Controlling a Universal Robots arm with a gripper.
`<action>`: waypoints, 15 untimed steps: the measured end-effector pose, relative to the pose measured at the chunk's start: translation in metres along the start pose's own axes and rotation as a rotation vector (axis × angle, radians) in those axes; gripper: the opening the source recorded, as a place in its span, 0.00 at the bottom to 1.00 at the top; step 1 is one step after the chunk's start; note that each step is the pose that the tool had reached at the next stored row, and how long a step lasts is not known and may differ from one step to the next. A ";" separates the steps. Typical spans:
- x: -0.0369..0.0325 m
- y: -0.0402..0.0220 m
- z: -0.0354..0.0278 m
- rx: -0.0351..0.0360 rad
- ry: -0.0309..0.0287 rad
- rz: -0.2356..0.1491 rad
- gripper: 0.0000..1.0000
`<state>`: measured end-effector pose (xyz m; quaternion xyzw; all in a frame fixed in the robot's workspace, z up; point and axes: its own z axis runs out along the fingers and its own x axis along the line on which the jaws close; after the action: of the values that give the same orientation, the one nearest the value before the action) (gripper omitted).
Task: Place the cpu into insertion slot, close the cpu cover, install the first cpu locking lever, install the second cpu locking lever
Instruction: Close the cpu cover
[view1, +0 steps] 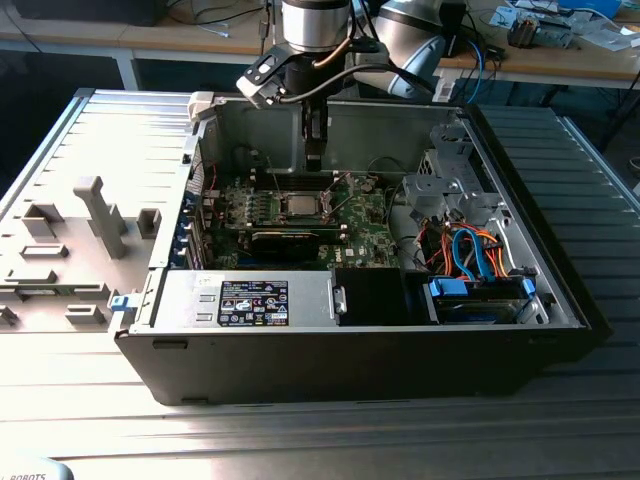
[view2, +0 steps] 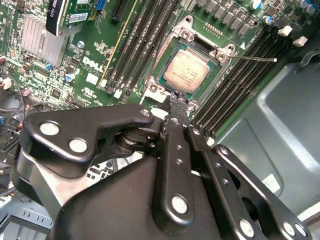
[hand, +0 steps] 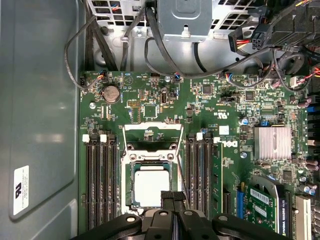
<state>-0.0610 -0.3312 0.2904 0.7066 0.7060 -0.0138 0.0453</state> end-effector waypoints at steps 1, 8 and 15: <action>0.0000 0.0000 0.0000 0.0001 0.0000 0.000 0.11; 0.0000 0.0007 0.0000 -0.0003 -0.0003 -0.009 0.11; -0.0003 0.0194 0.0011 0.0238 0.0824 -0.007 0.11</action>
<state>-0.0416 -0.3315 0.2902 0.7045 0.7096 0.0067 0.0077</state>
